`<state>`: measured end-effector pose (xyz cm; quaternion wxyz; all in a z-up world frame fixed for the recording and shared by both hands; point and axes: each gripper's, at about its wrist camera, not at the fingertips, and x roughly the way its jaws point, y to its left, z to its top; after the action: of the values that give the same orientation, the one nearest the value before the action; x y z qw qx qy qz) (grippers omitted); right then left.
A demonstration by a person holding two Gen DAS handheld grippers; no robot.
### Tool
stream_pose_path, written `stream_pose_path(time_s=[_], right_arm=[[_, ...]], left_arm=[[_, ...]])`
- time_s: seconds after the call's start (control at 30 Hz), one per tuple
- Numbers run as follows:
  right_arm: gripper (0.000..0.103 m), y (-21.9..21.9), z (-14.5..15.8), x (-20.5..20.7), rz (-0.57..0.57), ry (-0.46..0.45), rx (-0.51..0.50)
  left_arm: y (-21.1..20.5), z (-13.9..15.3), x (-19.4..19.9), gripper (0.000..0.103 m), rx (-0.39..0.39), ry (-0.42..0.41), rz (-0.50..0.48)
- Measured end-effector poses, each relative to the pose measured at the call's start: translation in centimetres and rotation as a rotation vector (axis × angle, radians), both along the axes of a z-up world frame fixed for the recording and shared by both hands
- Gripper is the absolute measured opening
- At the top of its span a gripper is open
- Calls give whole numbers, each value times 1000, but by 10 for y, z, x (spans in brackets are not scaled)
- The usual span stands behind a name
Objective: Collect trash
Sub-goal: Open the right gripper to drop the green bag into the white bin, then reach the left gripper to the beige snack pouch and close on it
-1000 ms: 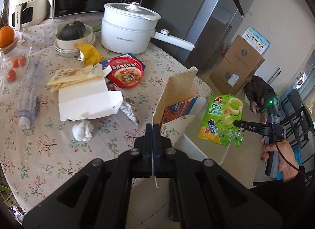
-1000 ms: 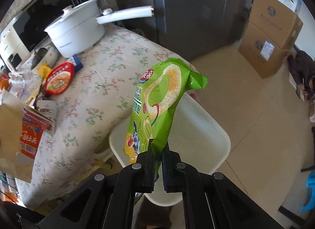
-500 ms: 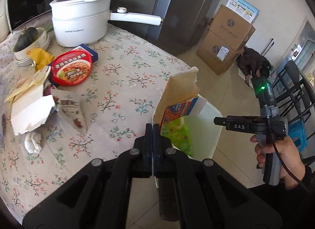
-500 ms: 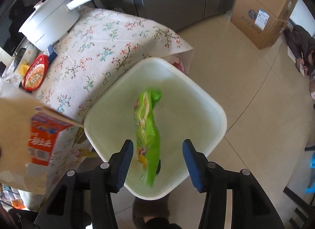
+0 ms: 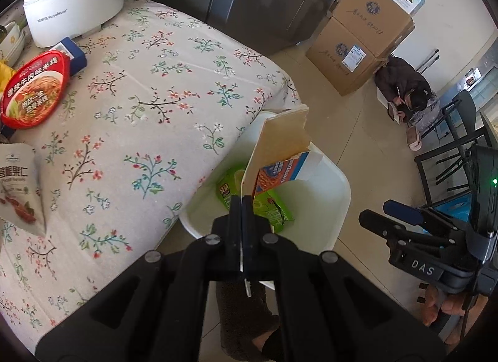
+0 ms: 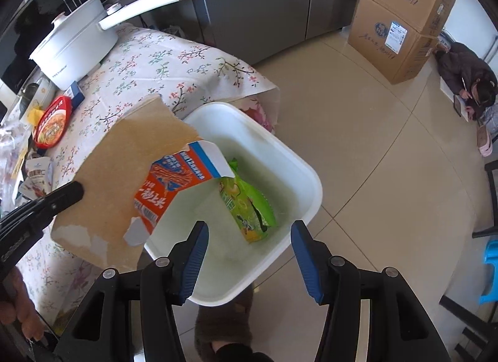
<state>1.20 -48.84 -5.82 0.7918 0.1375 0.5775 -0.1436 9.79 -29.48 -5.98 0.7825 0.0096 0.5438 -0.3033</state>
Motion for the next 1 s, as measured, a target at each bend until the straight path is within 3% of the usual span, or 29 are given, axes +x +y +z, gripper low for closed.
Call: stream_pose_path(time_s=[0.1,0.17,0.23,0.3,0.4,0.53,0.77,1.0], right_arm=[[58,0,-1,1,5,2,-8],[61,0,0,2,9,1,-18],[63,0,2,3,11,-3,-28],[64,1,4,4,11,-11,-29],[65,3,7,5,15,-24,-25],[67,11,13,10,31,-44,-22],[72,37,31,26,74,-98,-26],[75,77,46,48,138,-137,-24]], left_arm=[[-5,-2,2,1,-11,-10,-40],[-3,0,2,13,5,-37,-46],[2,3,2,54,9,-65,-40],[10,7,1,65,7,-101,-28],[22,13,1,67,33,-126,-33],[48,21,-3,78,63,-175,-26],[108,35,-9,82,126,-250,9],[183,45,-1,86,200,-311,110]])
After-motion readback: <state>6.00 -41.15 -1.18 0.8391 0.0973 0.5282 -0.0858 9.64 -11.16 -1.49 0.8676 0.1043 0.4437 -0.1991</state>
